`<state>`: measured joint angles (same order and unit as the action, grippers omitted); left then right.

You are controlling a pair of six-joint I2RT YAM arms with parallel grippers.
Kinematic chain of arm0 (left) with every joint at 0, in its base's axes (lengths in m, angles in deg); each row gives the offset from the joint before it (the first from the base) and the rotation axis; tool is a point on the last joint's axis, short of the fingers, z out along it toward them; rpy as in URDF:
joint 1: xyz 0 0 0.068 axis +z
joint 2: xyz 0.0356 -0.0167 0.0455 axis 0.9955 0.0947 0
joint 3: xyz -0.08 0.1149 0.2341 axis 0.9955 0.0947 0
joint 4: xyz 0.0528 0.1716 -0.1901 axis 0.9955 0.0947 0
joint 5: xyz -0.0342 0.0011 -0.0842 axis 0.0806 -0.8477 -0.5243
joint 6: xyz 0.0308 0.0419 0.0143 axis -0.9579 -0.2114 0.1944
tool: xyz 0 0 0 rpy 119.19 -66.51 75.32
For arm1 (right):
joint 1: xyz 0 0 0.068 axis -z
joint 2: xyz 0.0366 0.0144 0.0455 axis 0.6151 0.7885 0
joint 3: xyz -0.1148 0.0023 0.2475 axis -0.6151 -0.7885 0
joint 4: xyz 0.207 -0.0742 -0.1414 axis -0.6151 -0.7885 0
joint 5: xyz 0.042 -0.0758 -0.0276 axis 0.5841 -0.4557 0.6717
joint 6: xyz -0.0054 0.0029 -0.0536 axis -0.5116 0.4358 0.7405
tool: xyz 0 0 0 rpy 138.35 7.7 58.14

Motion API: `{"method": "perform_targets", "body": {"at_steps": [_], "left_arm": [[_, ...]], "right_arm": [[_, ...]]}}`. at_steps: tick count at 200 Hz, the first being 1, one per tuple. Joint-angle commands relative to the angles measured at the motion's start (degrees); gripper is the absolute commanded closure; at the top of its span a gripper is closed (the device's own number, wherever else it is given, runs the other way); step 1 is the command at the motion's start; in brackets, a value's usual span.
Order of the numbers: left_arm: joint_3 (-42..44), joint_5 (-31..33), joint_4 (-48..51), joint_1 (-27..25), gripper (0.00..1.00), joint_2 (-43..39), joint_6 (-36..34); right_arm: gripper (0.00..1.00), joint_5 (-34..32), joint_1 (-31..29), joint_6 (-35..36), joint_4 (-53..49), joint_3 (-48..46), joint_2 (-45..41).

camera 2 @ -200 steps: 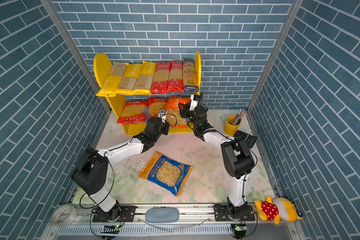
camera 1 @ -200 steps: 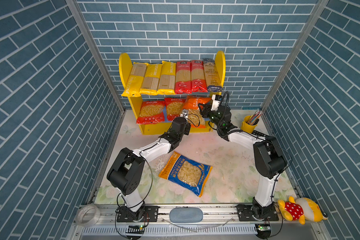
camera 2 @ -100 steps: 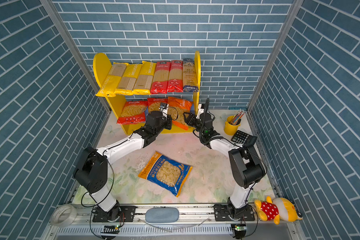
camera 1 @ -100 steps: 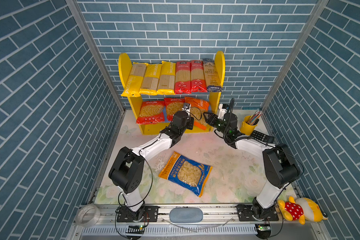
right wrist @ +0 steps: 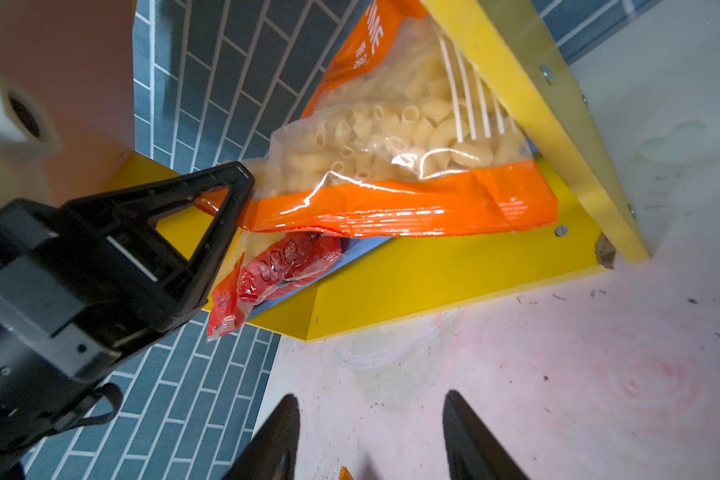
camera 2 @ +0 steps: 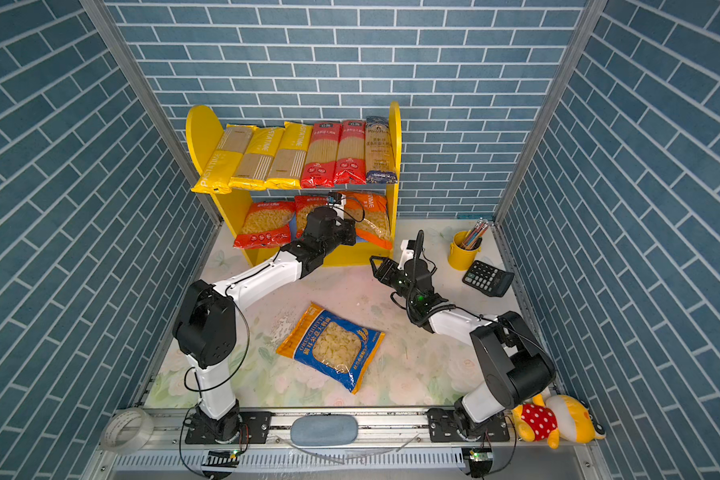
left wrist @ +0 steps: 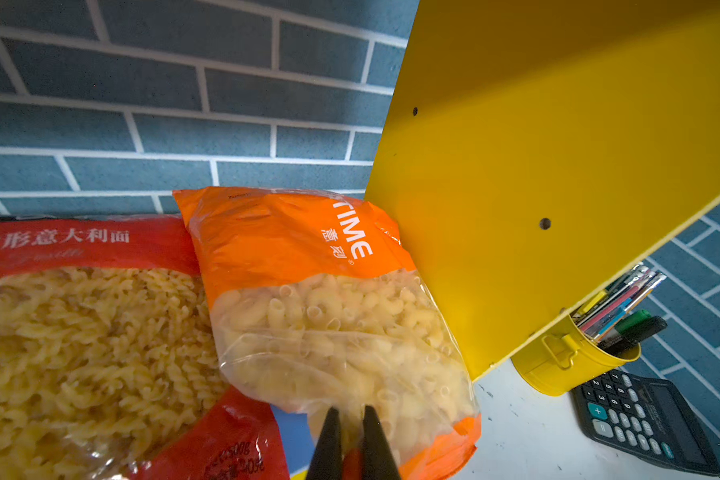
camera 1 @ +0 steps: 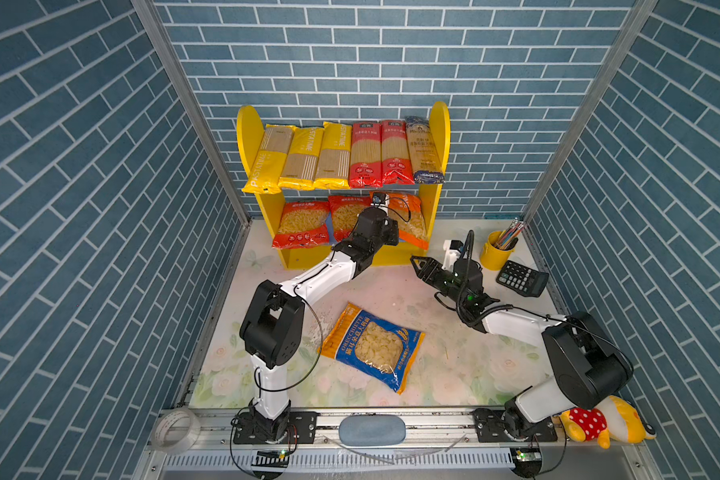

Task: Place and organize the pasta boxes and bags onto the shelf
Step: 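Set the orange bag beside the red bags and open both grippers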

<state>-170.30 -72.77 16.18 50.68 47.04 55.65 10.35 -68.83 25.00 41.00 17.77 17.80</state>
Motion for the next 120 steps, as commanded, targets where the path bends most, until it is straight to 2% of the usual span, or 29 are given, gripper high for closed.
{"method": "perform_targets", "body": {"at_steps": [1,45,85,120], "left_arm": [[0.3,-2.5,0.8,-0.6,1.00,2.7,4.0],[-0.1,-4.9,3.8,-1.8,1.00,3.8,0.5],[10.2,-4.6,-0.7,1.1,1.00,-0.1,3.0],[11.1,-7.5,0.3,3.1,1.00,-1.2,2.6]], "right_arm": [[0.44,-2.0,-0.4,-2.1,3.0,-2.9,-2.2],[0.47,-1.9,-1.0,-5.8,7.7,-7.5,-0.7],[0.48,-1.7,-2.3,-6.0,7.8,-9.4,-0.9],[0.48,-1.9,-3.3,-7.0,8.2,-10.7,0.2]]}}
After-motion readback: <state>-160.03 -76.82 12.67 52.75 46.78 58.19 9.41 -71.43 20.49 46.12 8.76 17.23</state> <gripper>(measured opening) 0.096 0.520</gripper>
